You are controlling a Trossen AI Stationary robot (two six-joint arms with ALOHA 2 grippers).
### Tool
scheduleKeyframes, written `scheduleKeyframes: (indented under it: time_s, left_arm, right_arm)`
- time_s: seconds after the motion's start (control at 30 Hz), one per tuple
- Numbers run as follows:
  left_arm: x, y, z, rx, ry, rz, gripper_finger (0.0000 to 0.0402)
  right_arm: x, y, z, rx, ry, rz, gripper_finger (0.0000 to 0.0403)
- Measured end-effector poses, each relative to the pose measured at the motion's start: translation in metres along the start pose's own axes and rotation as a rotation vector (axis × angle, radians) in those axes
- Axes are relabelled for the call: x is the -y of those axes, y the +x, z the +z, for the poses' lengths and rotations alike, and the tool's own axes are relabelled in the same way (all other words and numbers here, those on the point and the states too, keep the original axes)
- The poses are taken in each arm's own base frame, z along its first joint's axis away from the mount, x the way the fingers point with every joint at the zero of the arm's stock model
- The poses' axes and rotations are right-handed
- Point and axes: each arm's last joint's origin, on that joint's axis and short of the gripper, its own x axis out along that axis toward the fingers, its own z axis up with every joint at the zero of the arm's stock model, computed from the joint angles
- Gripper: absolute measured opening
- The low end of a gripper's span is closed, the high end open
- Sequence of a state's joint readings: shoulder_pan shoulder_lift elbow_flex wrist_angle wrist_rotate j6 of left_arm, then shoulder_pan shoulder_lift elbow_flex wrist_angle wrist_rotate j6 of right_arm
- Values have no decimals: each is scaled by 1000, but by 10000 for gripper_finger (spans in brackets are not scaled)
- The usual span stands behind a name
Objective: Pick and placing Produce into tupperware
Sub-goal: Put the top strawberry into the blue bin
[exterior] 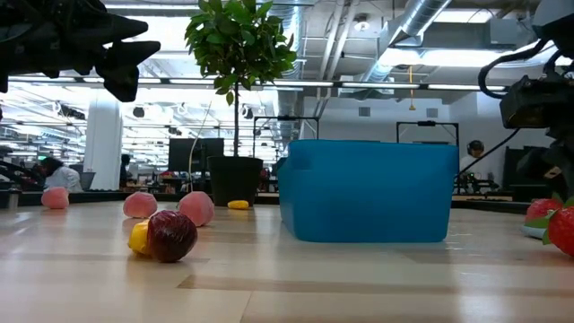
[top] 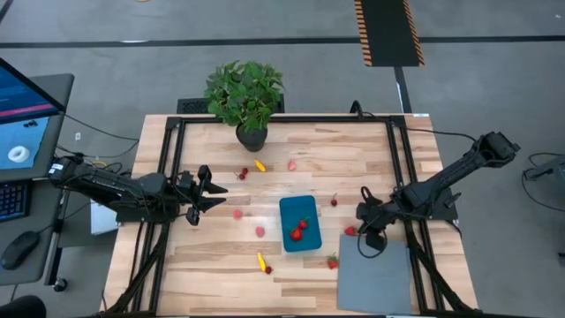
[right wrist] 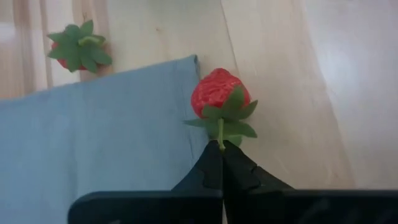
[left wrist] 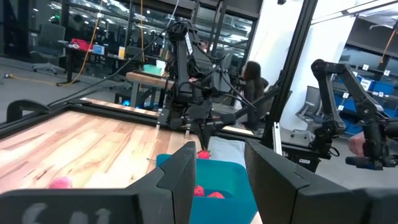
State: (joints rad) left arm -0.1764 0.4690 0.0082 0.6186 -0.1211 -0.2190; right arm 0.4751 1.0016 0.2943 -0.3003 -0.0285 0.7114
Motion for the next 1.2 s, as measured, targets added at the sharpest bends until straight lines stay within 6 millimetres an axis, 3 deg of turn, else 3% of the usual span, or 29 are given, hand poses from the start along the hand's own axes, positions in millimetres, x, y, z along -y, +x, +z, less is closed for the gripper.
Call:
scheduleKeyframes:
  time_s: [0.5,0.87,1.2]
  left_arm:
    - [-1,0,0,5,-6,25,128]
    - [-1,0,0,8,-7,37,128]
    - [-1,0,0,8,-21,36,128]
  right_arm:
    - [-1,-1,15,132,8,41,11]
    - [-1,-15,57,531,-64,112,11]
    - [8,-48,85,861,-248,176,11]
